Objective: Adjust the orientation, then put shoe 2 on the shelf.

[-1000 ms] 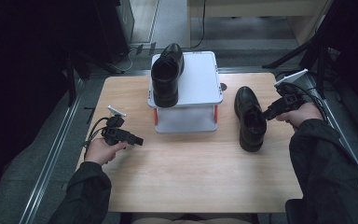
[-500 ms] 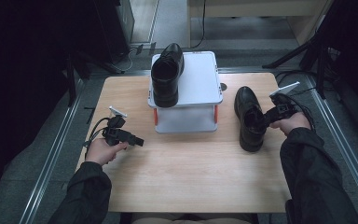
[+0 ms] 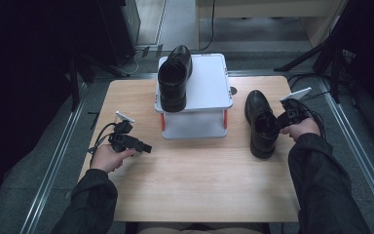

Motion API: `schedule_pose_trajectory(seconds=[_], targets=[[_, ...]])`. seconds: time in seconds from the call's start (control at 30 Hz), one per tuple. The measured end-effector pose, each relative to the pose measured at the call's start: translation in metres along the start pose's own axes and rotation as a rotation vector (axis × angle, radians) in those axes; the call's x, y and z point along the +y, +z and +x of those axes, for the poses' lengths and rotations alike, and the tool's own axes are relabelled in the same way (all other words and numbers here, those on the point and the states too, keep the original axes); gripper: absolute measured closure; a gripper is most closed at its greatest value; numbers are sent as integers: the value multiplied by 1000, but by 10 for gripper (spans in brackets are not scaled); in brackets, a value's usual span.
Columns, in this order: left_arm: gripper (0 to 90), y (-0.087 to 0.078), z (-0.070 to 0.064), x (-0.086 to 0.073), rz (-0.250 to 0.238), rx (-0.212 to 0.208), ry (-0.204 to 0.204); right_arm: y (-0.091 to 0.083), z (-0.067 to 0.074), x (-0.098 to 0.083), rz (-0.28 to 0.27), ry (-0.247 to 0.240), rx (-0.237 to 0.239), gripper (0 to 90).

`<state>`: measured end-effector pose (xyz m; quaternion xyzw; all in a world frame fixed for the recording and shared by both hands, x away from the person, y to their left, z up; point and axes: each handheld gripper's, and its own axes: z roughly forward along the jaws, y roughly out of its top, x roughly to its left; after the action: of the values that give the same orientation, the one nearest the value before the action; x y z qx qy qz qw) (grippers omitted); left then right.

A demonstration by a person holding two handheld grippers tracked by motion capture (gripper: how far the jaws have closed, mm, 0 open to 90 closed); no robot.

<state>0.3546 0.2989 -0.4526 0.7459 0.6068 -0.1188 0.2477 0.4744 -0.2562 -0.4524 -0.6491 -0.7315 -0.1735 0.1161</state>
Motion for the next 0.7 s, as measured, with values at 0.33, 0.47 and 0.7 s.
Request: schedule_pose_trajectory(seconds=[0.33, 0.47, 0.7], targets=[[445, -1, 1, 1, -2, 1, -2, -4, 1, 4, -1, 51, -8, 821], [445, -2, 2, 0, 0, 0, 1, -5, 1, 5, -11, 77, 3, 829], [446, -2, 3, 0, -3, -1, 4, -11, 2, 5, -20, 130, 58, 837]])
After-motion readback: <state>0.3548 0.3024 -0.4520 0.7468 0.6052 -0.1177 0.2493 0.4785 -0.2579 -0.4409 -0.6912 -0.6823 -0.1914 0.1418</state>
